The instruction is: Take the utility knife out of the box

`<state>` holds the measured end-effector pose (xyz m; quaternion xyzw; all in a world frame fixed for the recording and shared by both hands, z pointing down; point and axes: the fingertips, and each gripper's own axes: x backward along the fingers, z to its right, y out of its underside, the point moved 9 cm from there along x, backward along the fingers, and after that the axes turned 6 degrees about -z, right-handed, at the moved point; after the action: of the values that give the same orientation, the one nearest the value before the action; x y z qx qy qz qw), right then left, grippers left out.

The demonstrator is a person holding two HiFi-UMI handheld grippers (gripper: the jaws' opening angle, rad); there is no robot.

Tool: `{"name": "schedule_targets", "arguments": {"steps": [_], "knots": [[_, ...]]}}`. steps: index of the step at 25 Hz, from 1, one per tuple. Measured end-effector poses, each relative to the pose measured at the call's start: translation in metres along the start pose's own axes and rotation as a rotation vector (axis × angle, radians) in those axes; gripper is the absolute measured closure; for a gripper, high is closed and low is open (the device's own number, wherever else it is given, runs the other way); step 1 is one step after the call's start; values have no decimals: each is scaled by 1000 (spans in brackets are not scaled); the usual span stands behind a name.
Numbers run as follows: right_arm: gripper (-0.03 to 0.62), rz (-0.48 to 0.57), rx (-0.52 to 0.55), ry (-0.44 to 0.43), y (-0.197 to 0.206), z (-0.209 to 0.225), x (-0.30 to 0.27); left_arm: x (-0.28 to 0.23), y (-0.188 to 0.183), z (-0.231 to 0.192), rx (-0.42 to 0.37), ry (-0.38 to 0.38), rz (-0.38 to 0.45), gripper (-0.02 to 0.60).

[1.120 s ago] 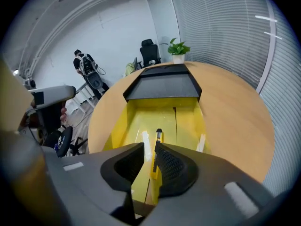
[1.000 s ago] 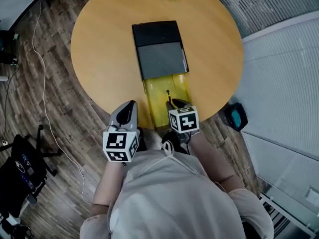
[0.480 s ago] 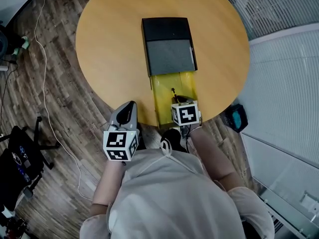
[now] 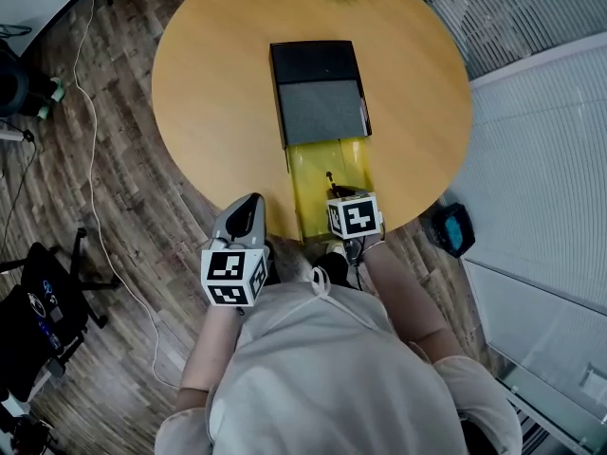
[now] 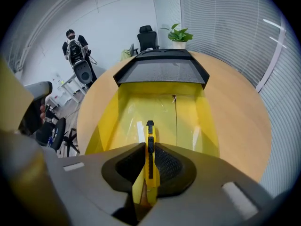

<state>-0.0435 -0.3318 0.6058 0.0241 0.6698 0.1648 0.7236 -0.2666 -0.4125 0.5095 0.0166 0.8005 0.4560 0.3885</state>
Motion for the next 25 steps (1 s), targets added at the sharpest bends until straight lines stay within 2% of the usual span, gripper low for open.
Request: {"name": "schedule_targets", "arguments": {"steps": [7,12,19,25], "knots": [[530,150,-19,-54,-3,6,49,4,-19,25,-29,5,56,575],[530,293,-27,-97,-10,16,93,6,-38,48,-74,12,108,575],[530,520,0,-131,-18,26,161,18,-87,80,-113,6,241,575],[530,658,24,-146,-25,40,208,30,-118,109,-156,22,330,575]]}}
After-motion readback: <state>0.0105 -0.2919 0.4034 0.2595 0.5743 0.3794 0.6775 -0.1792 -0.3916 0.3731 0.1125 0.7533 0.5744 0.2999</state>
